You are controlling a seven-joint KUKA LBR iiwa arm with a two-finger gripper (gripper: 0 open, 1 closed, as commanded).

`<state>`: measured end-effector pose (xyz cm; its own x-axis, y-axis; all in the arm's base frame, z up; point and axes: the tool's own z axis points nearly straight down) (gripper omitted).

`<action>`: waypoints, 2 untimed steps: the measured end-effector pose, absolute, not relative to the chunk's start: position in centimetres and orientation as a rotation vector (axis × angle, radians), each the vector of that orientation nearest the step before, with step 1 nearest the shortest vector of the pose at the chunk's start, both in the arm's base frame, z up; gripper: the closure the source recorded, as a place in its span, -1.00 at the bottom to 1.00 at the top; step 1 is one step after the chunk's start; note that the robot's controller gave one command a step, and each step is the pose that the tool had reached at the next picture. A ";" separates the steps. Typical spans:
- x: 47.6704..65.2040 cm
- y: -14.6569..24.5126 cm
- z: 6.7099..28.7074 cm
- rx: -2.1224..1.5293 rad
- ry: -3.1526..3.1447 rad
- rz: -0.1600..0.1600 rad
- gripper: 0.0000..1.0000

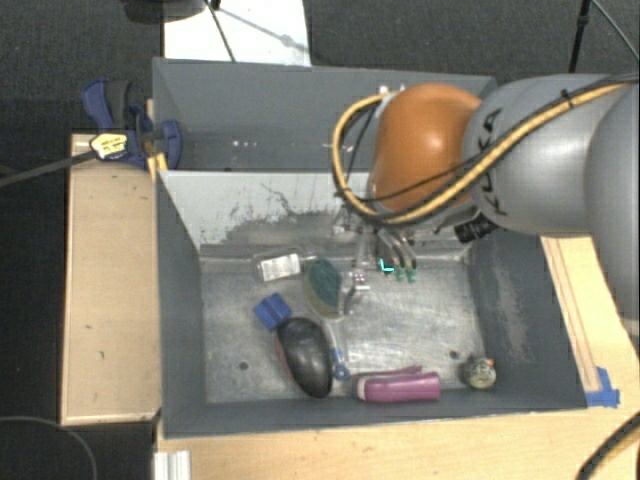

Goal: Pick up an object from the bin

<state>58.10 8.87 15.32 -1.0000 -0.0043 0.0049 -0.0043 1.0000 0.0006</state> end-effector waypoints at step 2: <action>56.1 6.8 7.4 0.528 -3.111 -0.003 -1.00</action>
Offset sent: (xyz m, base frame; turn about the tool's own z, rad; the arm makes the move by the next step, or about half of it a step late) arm -0.0057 0.0331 -0.0832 -0.0689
